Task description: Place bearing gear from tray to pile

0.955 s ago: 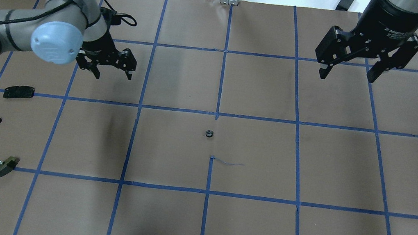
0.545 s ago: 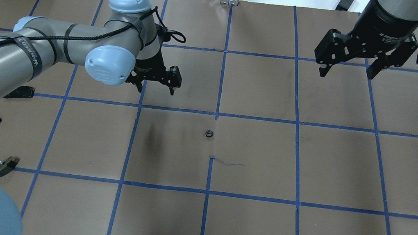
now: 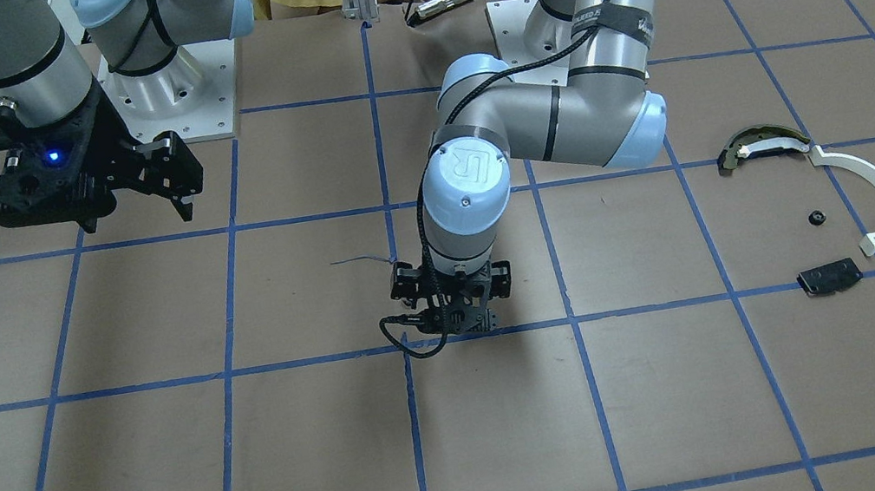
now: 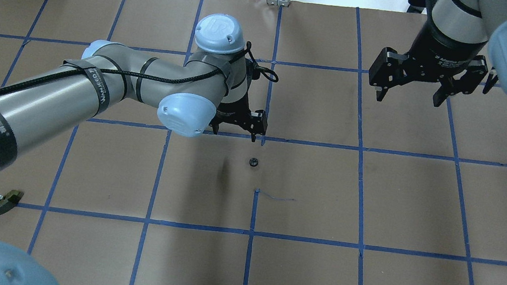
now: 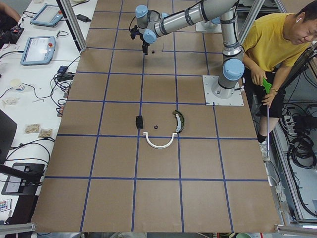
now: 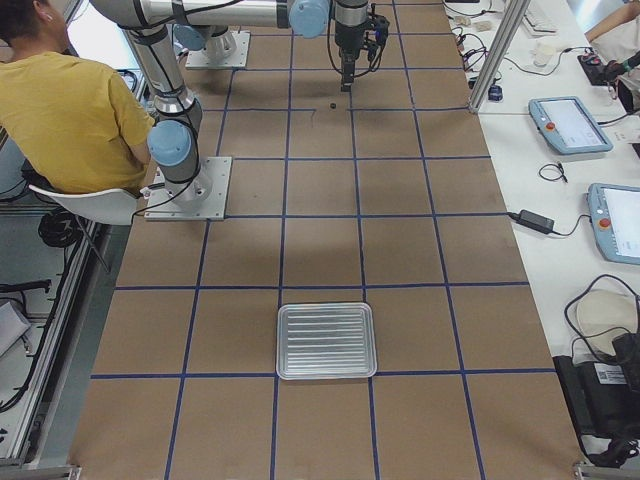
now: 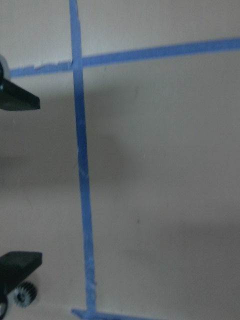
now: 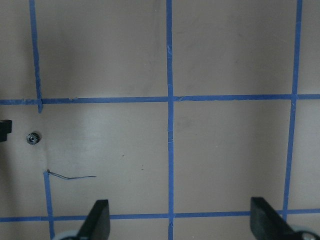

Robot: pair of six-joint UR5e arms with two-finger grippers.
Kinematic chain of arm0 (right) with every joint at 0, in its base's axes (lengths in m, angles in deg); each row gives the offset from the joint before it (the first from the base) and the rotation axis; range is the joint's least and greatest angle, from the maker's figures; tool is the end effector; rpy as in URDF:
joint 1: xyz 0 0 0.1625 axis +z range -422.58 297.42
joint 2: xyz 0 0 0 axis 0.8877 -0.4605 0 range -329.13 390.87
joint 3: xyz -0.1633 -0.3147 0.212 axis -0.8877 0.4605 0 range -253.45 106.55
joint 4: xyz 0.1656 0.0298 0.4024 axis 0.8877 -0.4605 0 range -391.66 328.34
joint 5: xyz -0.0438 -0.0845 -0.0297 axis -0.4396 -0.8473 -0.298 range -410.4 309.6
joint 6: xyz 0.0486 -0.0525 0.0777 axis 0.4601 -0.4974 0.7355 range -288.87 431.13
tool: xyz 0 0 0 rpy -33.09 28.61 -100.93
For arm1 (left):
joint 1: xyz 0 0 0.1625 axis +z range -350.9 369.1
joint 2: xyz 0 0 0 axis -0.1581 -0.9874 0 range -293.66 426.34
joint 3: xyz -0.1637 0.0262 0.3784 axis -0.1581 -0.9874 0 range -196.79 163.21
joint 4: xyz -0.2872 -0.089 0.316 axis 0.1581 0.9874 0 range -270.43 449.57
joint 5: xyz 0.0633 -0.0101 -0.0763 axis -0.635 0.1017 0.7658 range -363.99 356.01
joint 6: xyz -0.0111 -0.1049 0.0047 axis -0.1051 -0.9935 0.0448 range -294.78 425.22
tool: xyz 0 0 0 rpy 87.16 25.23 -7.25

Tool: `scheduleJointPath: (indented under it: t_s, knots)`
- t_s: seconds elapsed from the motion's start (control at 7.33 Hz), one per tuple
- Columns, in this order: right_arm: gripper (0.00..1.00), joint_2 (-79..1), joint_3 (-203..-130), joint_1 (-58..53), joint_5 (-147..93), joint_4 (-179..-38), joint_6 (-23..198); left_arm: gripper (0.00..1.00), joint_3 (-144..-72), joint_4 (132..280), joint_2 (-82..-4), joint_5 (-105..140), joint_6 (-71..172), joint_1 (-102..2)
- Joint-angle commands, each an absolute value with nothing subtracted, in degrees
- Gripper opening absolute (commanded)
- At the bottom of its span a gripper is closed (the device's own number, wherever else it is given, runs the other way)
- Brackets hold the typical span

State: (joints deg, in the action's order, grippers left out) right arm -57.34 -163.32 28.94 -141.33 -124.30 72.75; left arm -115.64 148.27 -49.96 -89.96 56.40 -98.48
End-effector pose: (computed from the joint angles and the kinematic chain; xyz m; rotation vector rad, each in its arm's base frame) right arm 0.1456 -0.5258 0.4595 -0.0031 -3.1257 0.0277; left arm -0.3198 -0.5439 0.1820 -0.2322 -3.0771 -0.1258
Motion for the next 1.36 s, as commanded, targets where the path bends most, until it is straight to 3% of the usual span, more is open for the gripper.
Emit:
scheduleJointPath:
  t_s: [0.0, 0.95, 1.23]
  knots:
    - [1.0, -55.6, -159.9, 27.8, -140.7, -124.4, 71.7, 0.99, -115.8, 147.5, -52.0, -89.8, 56.3, -101.3]
    - [1.0, -55.7, -162.0, 25.3, -141.2, -126.2, 70.7, 0.75, -116.0, 147.6, -54.1, -90.4, 54.9, -102.9]
    - [1.0, -56.0, -162.0, 25.4, -140.8, -125.8, 70.8, 0.37, -116.0, 147.6, -54.3, -90.4, 54.9, -102.9]
